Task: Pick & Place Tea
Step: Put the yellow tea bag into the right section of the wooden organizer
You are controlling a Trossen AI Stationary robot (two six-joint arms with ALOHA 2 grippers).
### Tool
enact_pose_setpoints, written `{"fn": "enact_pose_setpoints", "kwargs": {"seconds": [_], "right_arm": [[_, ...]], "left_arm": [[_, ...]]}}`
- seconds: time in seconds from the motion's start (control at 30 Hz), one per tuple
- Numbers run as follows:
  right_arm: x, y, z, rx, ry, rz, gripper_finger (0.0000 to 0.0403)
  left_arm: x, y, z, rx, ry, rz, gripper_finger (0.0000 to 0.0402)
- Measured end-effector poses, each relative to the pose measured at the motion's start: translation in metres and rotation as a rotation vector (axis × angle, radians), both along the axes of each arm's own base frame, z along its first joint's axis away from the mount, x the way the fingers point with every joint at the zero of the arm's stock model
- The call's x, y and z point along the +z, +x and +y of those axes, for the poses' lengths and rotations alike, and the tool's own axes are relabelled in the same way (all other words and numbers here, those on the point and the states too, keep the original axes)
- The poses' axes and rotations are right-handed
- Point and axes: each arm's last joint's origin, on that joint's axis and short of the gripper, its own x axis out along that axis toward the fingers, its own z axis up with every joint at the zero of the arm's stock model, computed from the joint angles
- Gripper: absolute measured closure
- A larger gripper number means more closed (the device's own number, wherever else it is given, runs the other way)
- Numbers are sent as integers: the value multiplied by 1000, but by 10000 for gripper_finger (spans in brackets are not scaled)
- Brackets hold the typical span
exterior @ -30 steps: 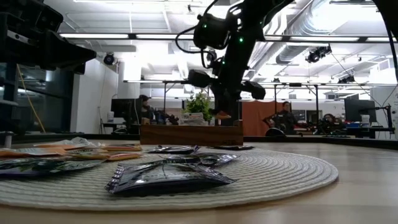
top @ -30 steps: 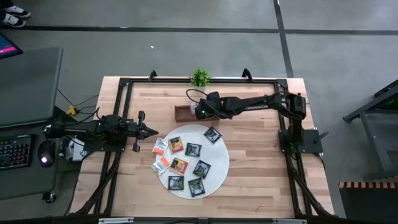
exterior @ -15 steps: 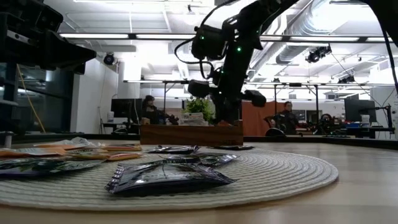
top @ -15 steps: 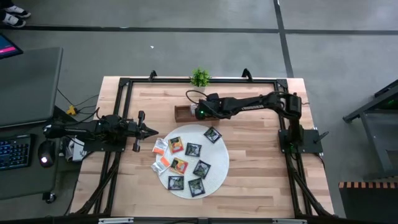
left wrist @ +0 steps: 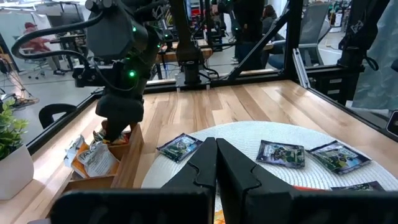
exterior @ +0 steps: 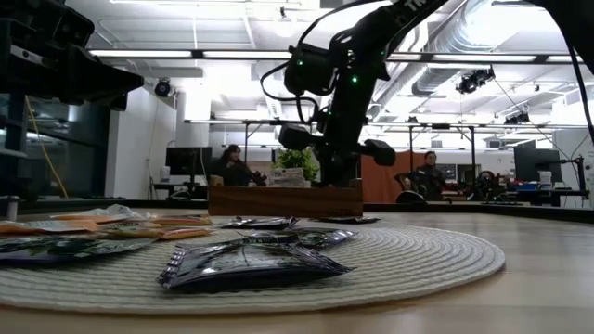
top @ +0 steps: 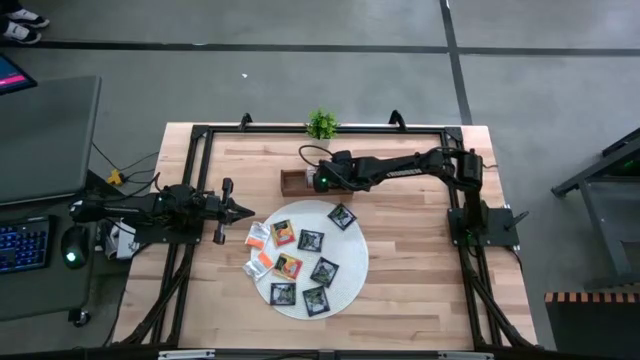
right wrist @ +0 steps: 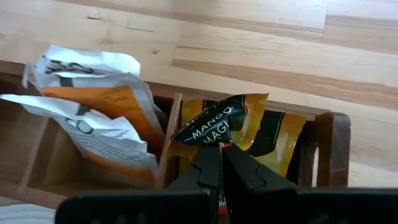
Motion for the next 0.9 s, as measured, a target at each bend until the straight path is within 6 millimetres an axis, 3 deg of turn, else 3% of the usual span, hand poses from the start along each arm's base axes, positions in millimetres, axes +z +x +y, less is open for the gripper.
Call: {"fn": "enact_pose_setpoints", "kwargs": {"seconds": [0.17, 0.57, 0.9], "right_arm": [[0, 0, 0, 0, -4, -1, 386], [0, 0, 0, -4, -16, 1, 288], [8, -1, -1, 1, -40, -15, 265]], "left_arm": [[0, 0, 0, 0, 0, 0, 401], [0, 0, 0, 0, 0, 1, 401], [0, 0, 0, 0, 0, 0, 401]]}}
